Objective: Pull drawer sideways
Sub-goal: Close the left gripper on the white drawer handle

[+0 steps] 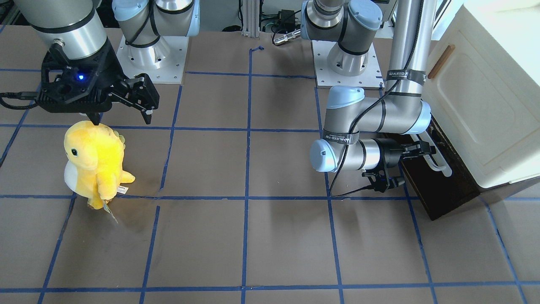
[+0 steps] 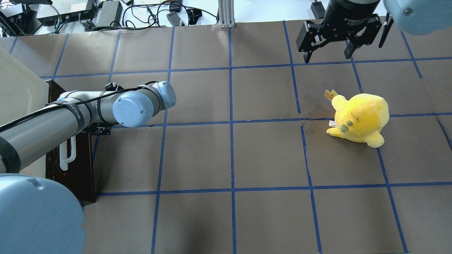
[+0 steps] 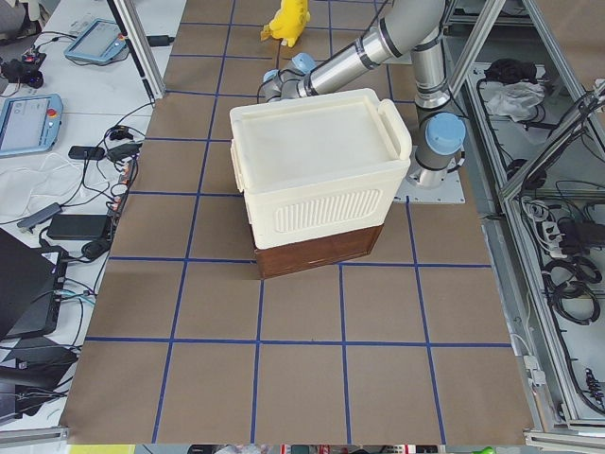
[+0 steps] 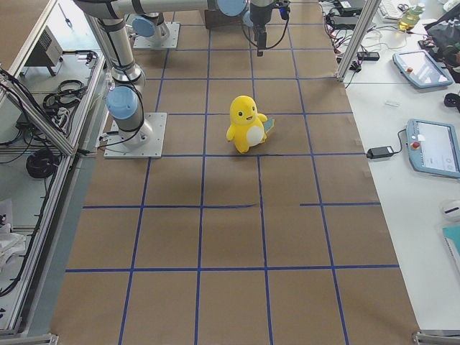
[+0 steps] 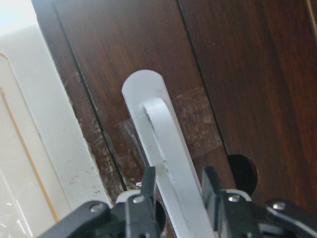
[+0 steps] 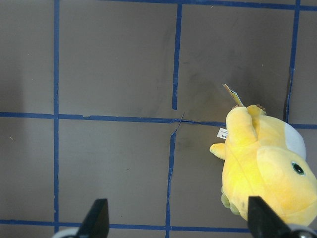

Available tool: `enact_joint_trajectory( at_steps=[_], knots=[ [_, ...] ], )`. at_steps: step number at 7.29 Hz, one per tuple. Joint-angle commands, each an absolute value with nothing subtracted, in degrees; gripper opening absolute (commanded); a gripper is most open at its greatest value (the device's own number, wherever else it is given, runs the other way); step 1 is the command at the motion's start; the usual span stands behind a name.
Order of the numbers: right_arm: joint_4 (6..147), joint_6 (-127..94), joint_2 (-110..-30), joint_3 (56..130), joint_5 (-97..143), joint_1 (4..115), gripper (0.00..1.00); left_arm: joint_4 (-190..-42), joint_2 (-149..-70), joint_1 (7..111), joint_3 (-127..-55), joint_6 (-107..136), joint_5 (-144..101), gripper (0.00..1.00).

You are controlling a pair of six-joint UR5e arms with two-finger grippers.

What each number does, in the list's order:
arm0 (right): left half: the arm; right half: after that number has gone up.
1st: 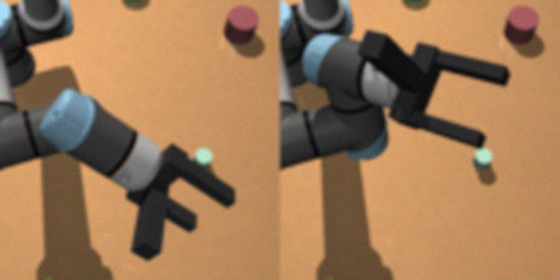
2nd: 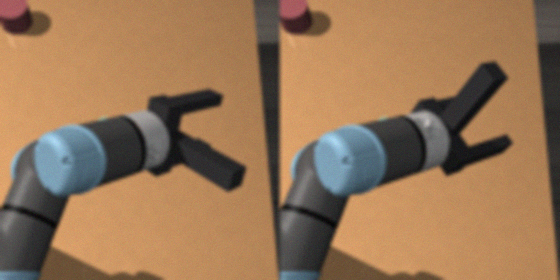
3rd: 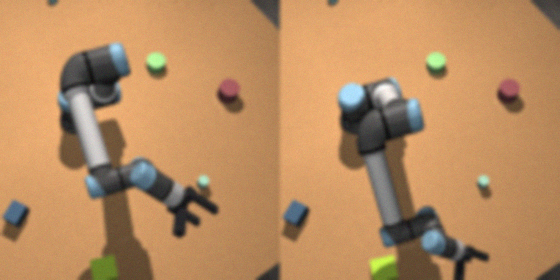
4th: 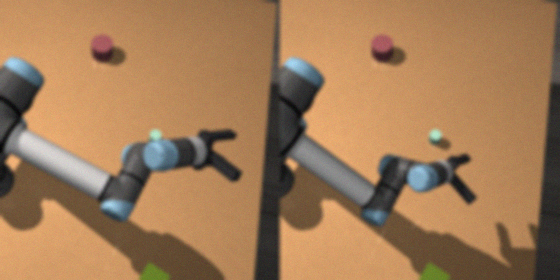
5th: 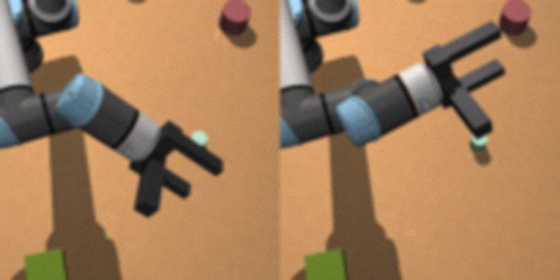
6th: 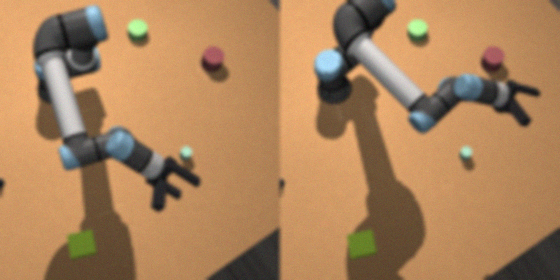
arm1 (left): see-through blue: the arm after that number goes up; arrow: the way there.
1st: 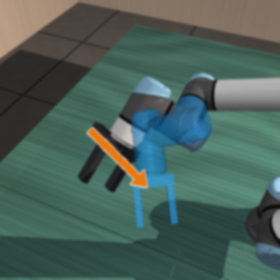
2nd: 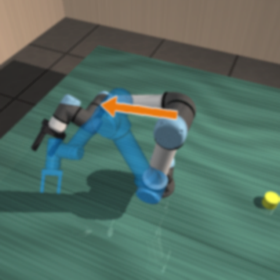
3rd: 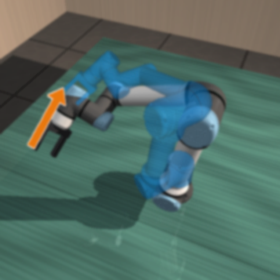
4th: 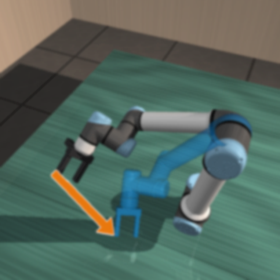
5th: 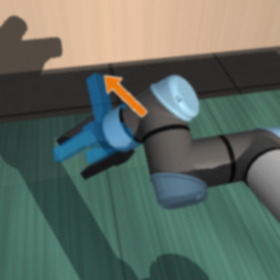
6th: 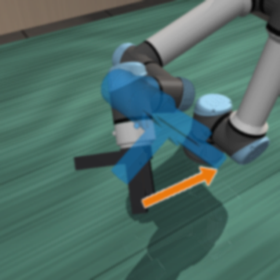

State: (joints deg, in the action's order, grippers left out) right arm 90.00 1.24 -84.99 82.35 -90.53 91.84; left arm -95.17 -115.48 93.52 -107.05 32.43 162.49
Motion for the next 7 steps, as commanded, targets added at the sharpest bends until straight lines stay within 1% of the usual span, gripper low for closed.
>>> enact_joint_trajectory(
  at_steps=[1, 7],
  knots=[
    [90.0, 1.2, -85.0, 82.4, -90.5, 91.8, 1.00, -95.0, -115.5, 93.5, -107.1, 32.3, 162.5, 0.27],
    [90.0, 1.2, -85.0, 82.4, -90.5, 91.8, 1.00, -94.7, -115.8, 93.6, -106.6, 31.6, 162.4, 0.25]
  ],
)
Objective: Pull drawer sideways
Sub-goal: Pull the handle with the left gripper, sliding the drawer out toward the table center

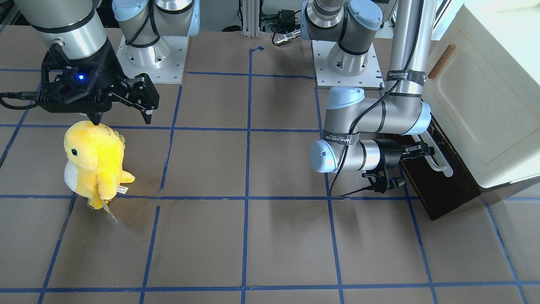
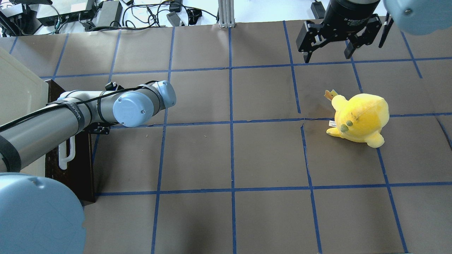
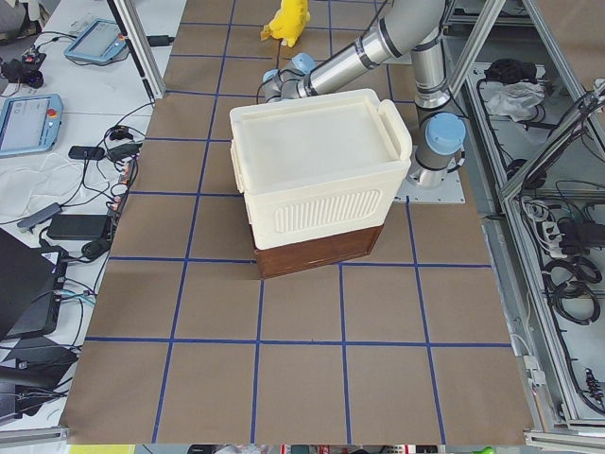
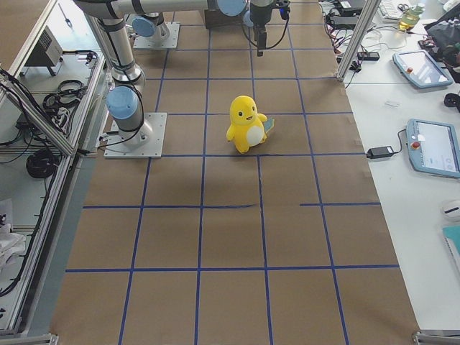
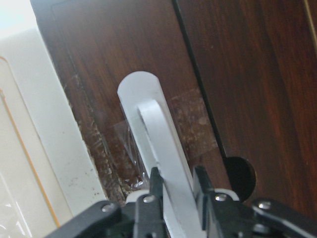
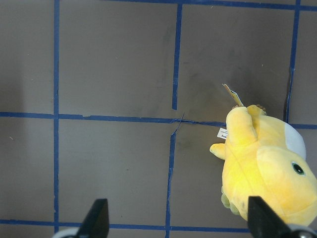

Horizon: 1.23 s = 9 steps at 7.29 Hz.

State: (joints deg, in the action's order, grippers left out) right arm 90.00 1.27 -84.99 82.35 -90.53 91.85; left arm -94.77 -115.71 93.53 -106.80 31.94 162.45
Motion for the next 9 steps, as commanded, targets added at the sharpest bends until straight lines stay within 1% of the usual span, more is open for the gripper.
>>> enact_joint_trajectory(
  at_steps=[1, 9],
  knots=[
    [90.0, 1.2, -85.0, 82.4, -90.5, 91.8, 1.00, -94.7, -115.9, 93.7, -106.5, 31.6, 162.3, 0.25],
    [90.0, 1.3, -85.0, 82.4, -90.5, 91.8, 1.00, -94.6, -116.5, 95.4, -105.6, 31.7, 159.5, 0.24]
  ],
)
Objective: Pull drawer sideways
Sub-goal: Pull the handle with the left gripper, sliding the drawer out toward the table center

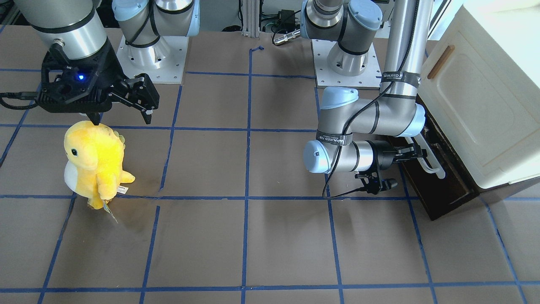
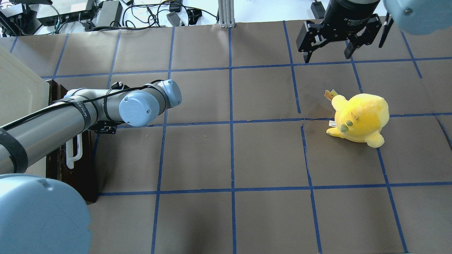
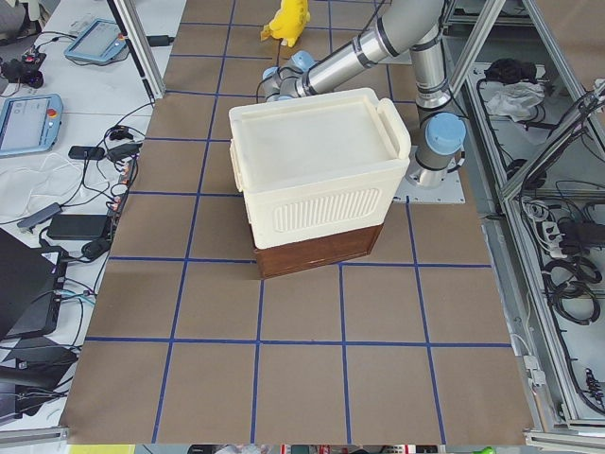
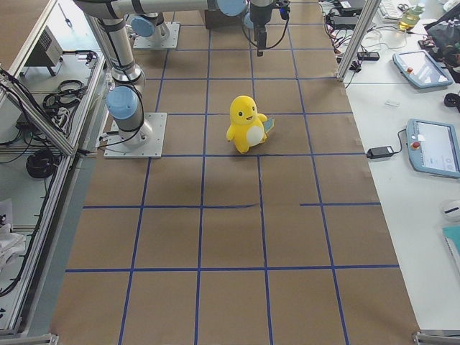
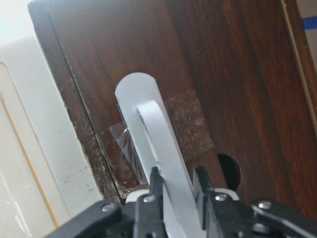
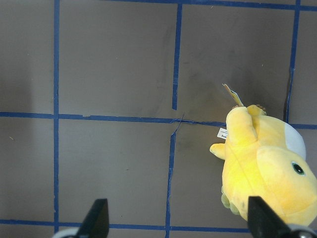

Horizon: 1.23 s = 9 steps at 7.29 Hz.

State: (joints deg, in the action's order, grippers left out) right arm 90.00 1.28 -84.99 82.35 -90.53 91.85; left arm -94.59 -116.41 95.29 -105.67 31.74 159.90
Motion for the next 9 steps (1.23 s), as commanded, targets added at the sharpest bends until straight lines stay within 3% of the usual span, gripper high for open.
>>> enact_joint_trajectory(
  at_steps=[1, 9],
  knots=[
    [90.0, 1.2, -85.0, 82.4, -90.5, 91.8, 1.00, -94.6, -116.5, 95.7, -105.5, 31.9, 159.5, 0.24],
    [90.0, 1.2, -85.0, 82.4, -90.5, 91.8, 1.00, -94.4, -117.6, 98.8, -99.7, 31.3, 153.6, 0.24]
  ],
)
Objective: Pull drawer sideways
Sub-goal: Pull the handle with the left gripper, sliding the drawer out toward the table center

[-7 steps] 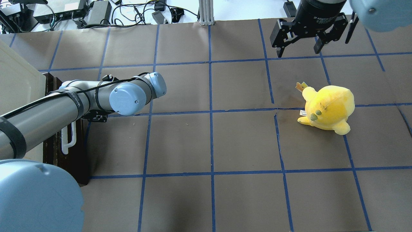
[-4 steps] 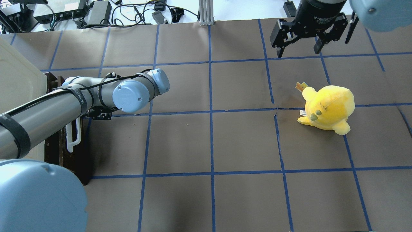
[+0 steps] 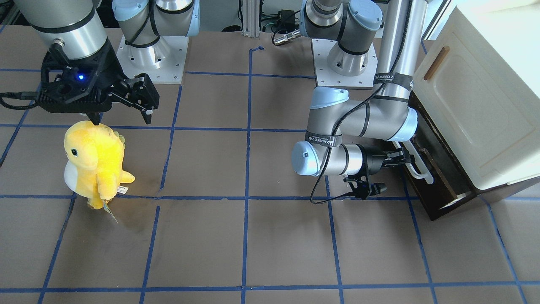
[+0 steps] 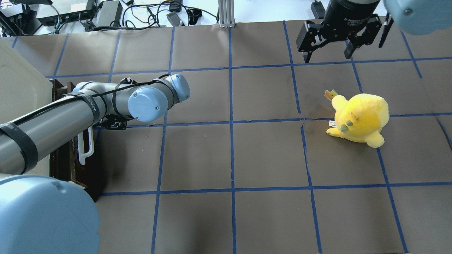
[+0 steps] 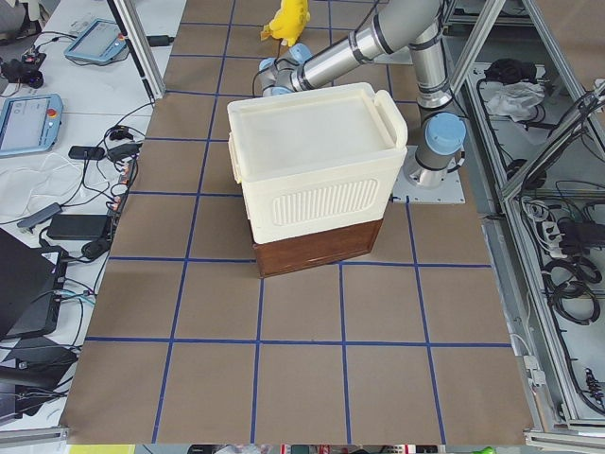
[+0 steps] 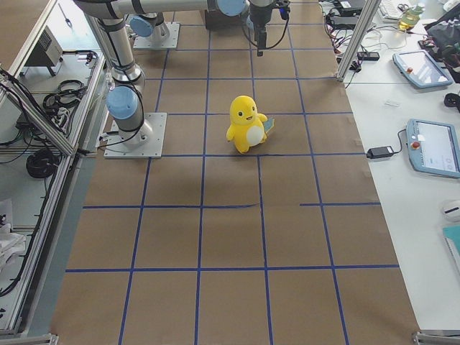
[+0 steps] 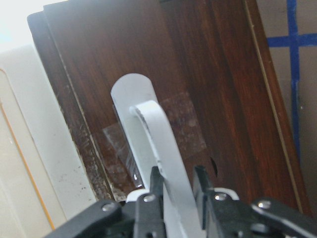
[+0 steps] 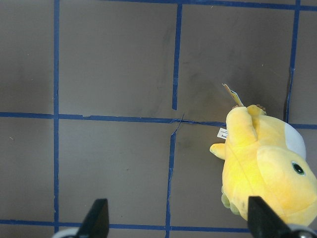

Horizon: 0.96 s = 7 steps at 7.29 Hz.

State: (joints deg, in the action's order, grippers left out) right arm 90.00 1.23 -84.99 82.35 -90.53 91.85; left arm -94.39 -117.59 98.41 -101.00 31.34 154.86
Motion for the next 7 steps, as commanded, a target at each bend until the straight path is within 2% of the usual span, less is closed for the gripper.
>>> enact_joint_trajectory(
  at_steps=[1, 7],
  knots=[
    [90.0, 1.2, -85.0, 82.4, -90.5, 91.8, 1.00, -94.4, -117.7, 98.9, -99.7, 31.3, 153.5, 0.24],
    [90.0, 1.2, -85.0, 82.4, -90.5, 91.8, 1.00, -94.3, -117.7, 101.3, -98.0, 30.0, 152.2, 0.24]
  ],
)
